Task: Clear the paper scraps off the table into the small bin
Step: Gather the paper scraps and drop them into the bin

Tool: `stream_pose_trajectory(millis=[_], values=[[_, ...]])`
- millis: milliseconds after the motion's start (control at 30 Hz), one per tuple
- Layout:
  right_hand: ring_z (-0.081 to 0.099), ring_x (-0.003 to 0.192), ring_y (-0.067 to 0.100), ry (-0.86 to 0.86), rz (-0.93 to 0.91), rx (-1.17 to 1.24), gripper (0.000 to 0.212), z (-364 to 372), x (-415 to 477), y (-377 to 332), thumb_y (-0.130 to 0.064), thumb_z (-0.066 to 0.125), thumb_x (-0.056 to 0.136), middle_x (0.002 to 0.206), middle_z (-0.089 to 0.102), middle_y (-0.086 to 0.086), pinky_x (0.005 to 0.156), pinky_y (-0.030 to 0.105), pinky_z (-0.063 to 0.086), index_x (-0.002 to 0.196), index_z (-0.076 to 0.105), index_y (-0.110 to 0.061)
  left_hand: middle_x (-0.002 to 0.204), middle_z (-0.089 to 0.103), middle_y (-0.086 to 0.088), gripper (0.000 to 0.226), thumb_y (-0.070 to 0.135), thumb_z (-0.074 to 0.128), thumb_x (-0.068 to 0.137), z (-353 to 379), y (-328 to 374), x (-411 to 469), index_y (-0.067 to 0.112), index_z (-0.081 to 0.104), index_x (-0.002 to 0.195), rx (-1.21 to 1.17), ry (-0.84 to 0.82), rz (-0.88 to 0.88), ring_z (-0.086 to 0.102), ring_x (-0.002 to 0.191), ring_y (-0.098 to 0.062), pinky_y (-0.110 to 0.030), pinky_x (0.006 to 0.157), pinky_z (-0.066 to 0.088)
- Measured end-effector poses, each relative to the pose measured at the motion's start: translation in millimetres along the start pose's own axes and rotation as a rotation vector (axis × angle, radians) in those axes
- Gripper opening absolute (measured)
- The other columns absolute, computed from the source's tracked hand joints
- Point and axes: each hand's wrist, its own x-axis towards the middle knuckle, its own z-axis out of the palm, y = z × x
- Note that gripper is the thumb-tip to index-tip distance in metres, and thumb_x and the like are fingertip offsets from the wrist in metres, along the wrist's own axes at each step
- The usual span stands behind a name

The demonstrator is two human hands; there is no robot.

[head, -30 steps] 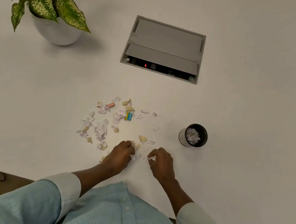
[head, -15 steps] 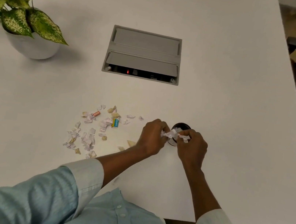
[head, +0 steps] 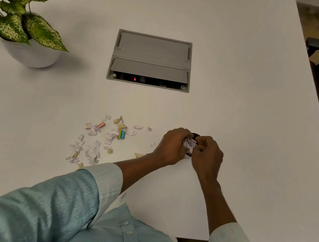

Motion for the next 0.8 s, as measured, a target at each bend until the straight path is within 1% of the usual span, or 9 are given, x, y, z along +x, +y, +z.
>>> stream_pose_trajectory(millis=[133, 167, 267, 367, 433, 533, 667, 733, 800], values=[[0.06, 0.085, 0.007, -0.032, -0.101, 0.016, 0.024, 15.8, -19.9, -8.5, 0.0, 0.064, 0.085, 0.103, 0.07, -0.002, 0.074, 0.015, 0.043, 0.101, 0.071, -0.017, 0.118, 0.072, -0.001, 0.035, 0.012, 0.08, 0.084, -9.9, -23.7, -16.0, 0.016, 0.07, 0.118, 0.042, 0.048, -0.035, 0.064, 0.111, -0.021, -0.039, 0.096, 0.052], [0.059, 0.084, 0.005, -0.061, -0.125, 0.018, 0.025, 23.2, -26.3, -7.6, 0.0, 0.064, 0.085, 0.102, 0.07, -0.004, 0.073, 0.015, 0.044, 0.1, 0.071, -0.019, 0.119, 0.071, 0.0, 0.036, 0.016, 0.081, 0.085, -13.9, -34.2, -23.4, 0.017, 0.069, 0.118, 0.066, 0.053, -0.068, 0.062, 0.112, -0.02, -0.041, 0.097, 0.052], [0.062, 0.088, 0.008, -0.212, -0.155, -0.029, 0.027, 52.4, -44.7, 2.5, -0.009, 0.07, 0.083, 0.104, 0.065, -0.008, 0.078, 0.031, 0.055, 0.104, 0.067, -0.026, 0.125, 0.064, 0.0, 0.041, 0.028, 0.08, 0.086, -30.0, -70.4, -51.3, 0.019, 0.064, 0.122, 0.224, 0.029, -0.181, 0.056, 0.119, -0.022, -0.045, 0.09, 0.054], [0.057, 0.112, 0.019, -0.373, -0.179, -0.191, 0.044, 78.1, -57.2, 9.2, -0.026, 0.074, 0.085, 0.121, 0.055, -0.002, 0.087, 0.042, 0.055, 0.125, 0.057, -0.025, 0.137, 0.053, -0.003, 0.064, 0.046, 0.083, 0.081, -46.6, -99.3, -82.7, 0.017, 0.057, 0.133, 0.423, -0.06, -0.297, 0.047, 0.13, -0.025, -0.043, 0.084, 0.058], [0.044, 0.131, 0.024, -0.45, -0.208, -0.323, 0.061, 90.6, -58.9, 9.9, -0.031, 0.073, 0.088, 0.138, 0.046, 0.005, 0.092, 0.044, 0.052, 0.141, 0.046, -0.019, 0.148, 0.043, -0.005, 0.089, 0.061, 0.085, 0.072, -53.7, -112.5, -103.0, 0.017, 0.051, 0.141, 0.491, -0.107, -0.346, 0.042, 0.136, -0.027, -0.043, 0.09, 0.057], [0.03, 0.142, 0.03, -0.483, -0.271, -0.458, 0.081, 105.4, -54.6, 10.8, -0.039, 0.075, 0.086, 0.154, 0.031, 0.009, 0.093, 0.047, 0.054, 0.151, 0.031, -0.017, 0.161, 0.026, -0.01, 0.118, 0.076, 0.082, 0.062, -56.4, -124.7, -127.5, 0.016, 0.035, 0.152, 0.535, -0.192, -0.375, 0.031, 0.146, -0.032, -0.046, 0.101, 0.052], [0.02, 0.147, 0.033, -0.553, -0.333, -0.546, 0.104, 121.7, -44.6, 15.2, -0.049, 0.078, 0.081, 0.165, 0.014, 0.012, 0.1, 0.049, 0.05, 0.159, 0.015, -0.021, 0.171, 0.002, -0.014, 0.139, 0.079, 0.08, 0.062, -47.6, -135.2, -146.7, 0.017, 0.008, 0.163, 0.588, -0.352, -0.295, 0.015, 0.155, -0.034, -0.047, 0.115, 0.042], [0.014, 0.15, 0.033, -0.62, -0.378, -0.584, 0.11, 126.3, -40.0, 18.1, -0.052, 0.078, 0.08, 0.168, 0.006, 0.011, 0.104, 0.049, 0.047, 0.161, 0.009, -0.023, 0.172, -0.009, -0.015, 0.142, 0.074, 0.081, 0.066, -40.1, -139.9, -149.9, 0.016, -0.003, 0.164, 0.603, -0.385, -0.24, 0.011, 0.156, -0.036, -0.047, 0.119, 0.038], [0.011, 0.151, 0.033, -0.666, -0.451, -0.614, 0.114, 129.7, -36.8, 21.4, -0.053, 0.08, 0.077, 0.169, 0.003, 0.007, 0.105, 0.049, 0.047, 0.161, 0.01, -0.022, 0.172, -0.014, -0.015, 0.139, 0.065, 0.085, 0.07, -33.1, -144.6, -149.0, 0.017, -0.007, 0.164, 0.614, -0.382, -0.214, 0.01, 0.156, -0.037, -0.046, 0.119, 0.038]])
